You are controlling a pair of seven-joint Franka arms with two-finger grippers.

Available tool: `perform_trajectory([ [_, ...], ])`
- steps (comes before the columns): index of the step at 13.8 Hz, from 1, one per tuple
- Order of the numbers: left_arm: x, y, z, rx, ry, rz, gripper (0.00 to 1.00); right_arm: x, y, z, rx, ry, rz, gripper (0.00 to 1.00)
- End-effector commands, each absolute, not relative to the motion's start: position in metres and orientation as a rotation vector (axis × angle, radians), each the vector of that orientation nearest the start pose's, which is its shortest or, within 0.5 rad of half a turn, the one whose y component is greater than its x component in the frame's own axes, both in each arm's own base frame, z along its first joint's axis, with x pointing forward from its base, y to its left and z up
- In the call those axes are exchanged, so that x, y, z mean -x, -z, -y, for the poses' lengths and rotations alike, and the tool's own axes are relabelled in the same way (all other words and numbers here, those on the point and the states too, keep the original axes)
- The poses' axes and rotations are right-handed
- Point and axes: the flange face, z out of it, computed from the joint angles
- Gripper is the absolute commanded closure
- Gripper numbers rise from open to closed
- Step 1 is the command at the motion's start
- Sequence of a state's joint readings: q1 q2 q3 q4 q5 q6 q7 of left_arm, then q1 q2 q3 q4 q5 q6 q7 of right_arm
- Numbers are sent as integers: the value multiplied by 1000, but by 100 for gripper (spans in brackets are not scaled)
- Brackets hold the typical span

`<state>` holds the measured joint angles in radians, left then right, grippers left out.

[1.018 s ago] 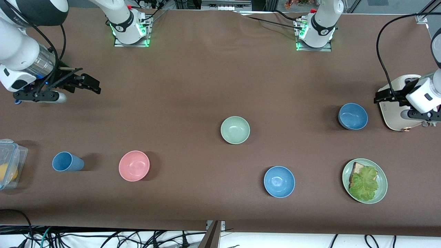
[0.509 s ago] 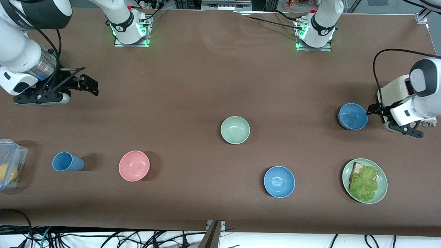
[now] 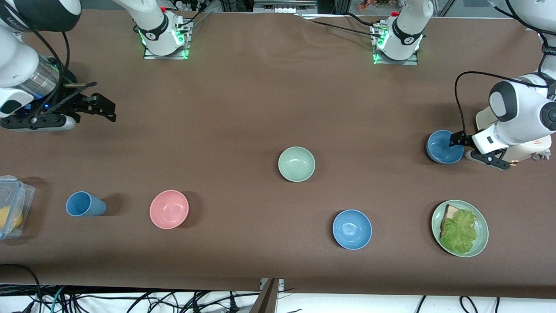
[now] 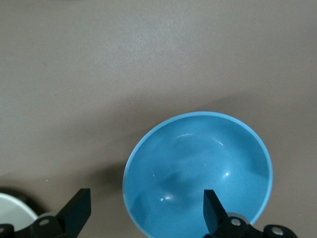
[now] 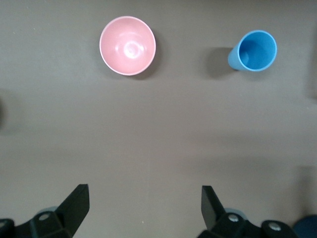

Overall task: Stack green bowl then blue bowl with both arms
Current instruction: 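Lower the left gripper onto the rim of the blue bowl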

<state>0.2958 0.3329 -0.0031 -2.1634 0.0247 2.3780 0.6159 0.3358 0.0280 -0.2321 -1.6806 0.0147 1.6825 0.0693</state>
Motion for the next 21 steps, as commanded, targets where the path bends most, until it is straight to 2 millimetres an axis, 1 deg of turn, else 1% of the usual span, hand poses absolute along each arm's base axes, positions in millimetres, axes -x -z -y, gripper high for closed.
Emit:
perform_trajectory([
  [1,-530,-219,-163,3131,-161,-546,3,-563,-565,-63,3166,-131,62,0],
  [2,-531,-217,-163,3128,-158,-547,15,-563,-565,-63,3164,-124,64,0],
  [3,-531,-216,-164,3128,-156,-547,40,-564,-565,-64,3164,-121,64,0],
  [4,-530,-216,-168,3128,-149,-540,57,-564,-566,-65,3159,-115,58,0],
  [5,-528,-217,-179,3124,-124,-526,68,-564,-565,-65,3158,-115,58,0],
  [6,-528,-216,-181,3124,-120,-522,86,-565,-567,-63,3153,-103,53,0],
  [7,-529,-215,-181,3125,-122,-519,100,-566,-568,-62,3153,-94,55,0],
  [9,-528,-214,-181,3126,-124,-519,100,-567,-569,-60,3151,-86,57,0],
  [11,-527,-210,-180,3129,-135,-520,100,-574,-559,-59,3152,-85,54,0],
  [14,-526,-210,-179,3133,-150,-523,100,-580,-565,-55,3150,-62,45,0],
  [15,-527,-213,-179,3134,-150,-520,100,-580,-565,-54,3148,-63,42,0],
  [16,-529,-220,-178,3137,-164,-525,100,-580,-565,-55,3146,-66,45,0],
  [17,-534,-237,-176,3142,-183,-520,100,-580,-564,-54,3144,-66,45,0],
  [18,-541,-257,-170,3145,-202,-532,100,-580,-565,-53,3144,-69,42,0],
  [20,-563,-306,-141,3155,-242,-573,100,-579,-567,-56,3143,-67,45,0],
  [21,-575,-326,-132,3155,-245,-564,100,-579,-567,-56,3145,-64,47,0],
])
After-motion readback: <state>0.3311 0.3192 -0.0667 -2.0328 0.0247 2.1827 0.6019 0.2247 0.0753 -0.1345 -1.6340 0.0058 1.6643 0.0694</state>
